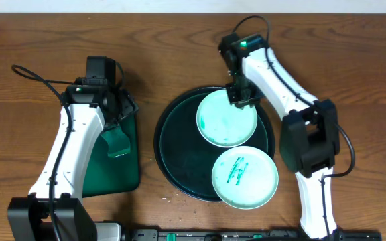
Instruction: Clean dirty plates on tray and stack at the side
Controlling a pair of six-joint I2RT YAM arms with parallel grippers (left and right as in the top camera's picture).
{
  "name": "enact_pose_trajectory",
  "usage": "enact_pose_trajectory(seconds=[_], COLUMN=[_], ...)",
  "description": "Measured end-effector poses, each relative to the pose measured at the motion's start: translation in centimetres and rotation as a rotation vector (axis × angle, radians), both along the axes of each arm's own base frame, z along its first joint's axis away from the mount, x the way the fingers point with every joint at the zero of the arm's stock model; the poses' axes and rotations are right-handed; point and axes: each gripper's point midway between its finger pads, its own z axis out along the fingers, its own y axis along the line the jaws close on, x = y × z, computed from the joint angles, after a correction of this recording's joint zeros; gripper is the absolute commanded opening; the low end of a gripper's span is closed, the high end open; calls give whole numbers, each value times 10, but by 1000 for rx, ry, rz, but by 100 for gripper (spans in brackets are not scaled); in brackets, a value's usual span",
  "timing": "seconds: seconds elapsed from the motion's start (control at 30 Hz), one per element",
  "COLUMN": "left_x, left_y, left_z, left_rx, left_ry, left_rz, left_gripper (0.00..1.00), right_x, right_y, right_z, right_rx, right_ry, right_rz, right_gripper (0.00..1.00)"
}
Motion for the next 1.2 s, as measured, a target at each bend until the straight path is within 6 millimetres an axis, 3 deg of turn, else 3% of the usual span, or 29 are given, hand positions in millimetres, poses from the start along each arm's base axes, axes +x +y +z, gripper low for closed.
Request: enact_pose_trajectory(seconds=[0.6,1.2], left_x=[2,2], left_y=[0,0], left_z=[1,0], left_rx=[0,0], left_ry=[-8,-6], left_rz=[0,0], left_gripper=[82,82], right_x=[6,5], right_y=[-42,-22], right_z=[-11,-17], right_rx=[4,71], right_ry=[34,34], right_rz=[-86,-55], right_gripper=[21,23])
